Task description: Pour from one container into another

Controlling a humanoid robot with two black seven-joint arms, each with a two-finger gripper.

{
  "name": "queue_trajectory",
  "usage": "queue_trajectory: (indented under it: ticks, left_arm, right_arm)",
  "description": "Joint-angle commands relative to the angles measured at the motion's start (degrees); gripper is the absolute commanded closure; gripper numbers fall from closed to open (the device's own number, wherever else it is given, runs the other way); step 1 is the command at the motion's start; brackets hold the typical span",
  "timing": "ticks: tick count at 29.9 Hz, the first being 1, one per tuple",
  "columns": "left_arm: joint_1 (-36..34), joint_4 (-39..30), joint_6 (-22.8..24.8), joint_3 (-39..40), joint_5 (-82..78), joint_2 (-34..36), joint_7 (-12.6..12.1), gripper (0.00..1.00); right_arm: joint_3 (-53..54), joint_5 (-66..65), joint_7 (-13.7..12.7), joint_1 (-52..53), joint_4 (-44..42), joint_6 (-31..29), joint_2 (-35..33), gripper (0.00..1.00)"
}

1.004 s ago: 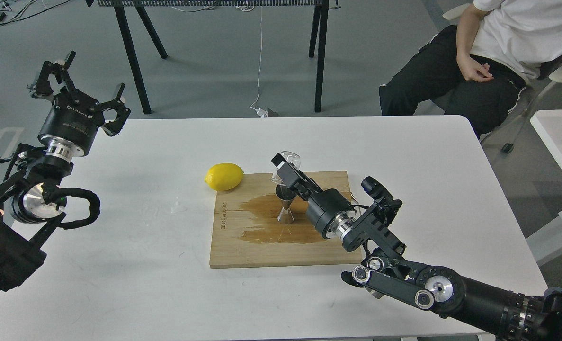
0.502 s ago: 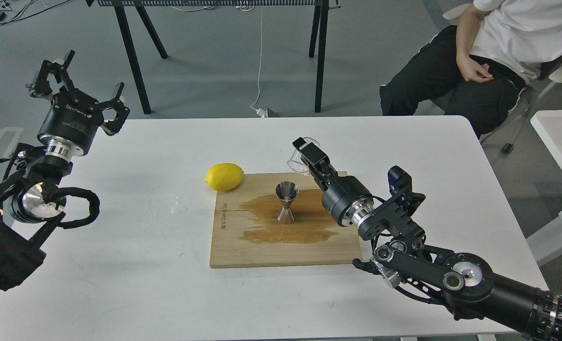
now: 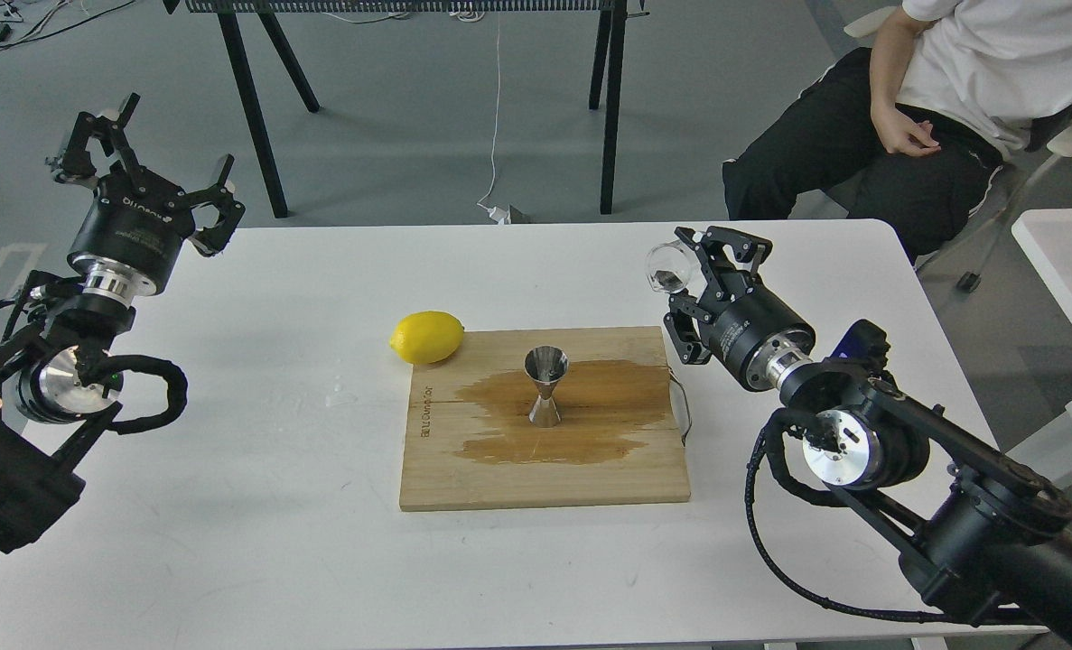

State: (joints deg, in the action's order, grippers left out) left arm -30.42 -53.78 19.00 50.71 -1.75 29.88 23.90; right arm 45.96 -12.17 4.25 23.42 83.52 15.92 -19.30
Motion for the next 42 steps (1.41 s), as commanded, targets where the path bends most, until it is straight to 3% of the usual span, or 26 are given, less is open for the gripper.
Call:
queue_trajectory:
  ticks: [1,8,17,23,35,42]
  left_arm:
    - [0.63,-0.10,0.24,0.00,0.08,0.26,0.09,0.00]
    - [1.33,-0.10,-0.02,0.09,1.04,-0.44,0.18,0.00]
    - [1.33,0.08,-0.28,1.75,2.63,-1.93,0.01,0.00]
    - [1.33,0.17,0.07,2.81,2.98,-0.97,-0.35,0.00]
    - [1.33,0.78,-0.02,3.52,2.98,-1.05,-0.35,0.00]
    - [1.42,0.87,0.07,3.52,2.98,-0.97,-0.35,0.00]
  right_arm:
    - [4.56,3.72,-1.25,-3.90,-0.55,-2.73,0.06,0.64]
    - [9.75,17.77,-3.37,-8.91,-4.86,-9.68,0.06,0.64]
    - [17.75,32.45,-5.39,-14.80,-9.07,-13.11,0.32,0.64]
    - [21.10,40.63,-9.78,-15.77,-19.78,-20.13,0.58,0.64]
    - [20.48,41.61,-17.95,-14.99,-37.01,-35.96,4.01,0.63]
    - [20.31,41.61,-18.13,-12.00,-41.59,-35.79,5.41,0.63]
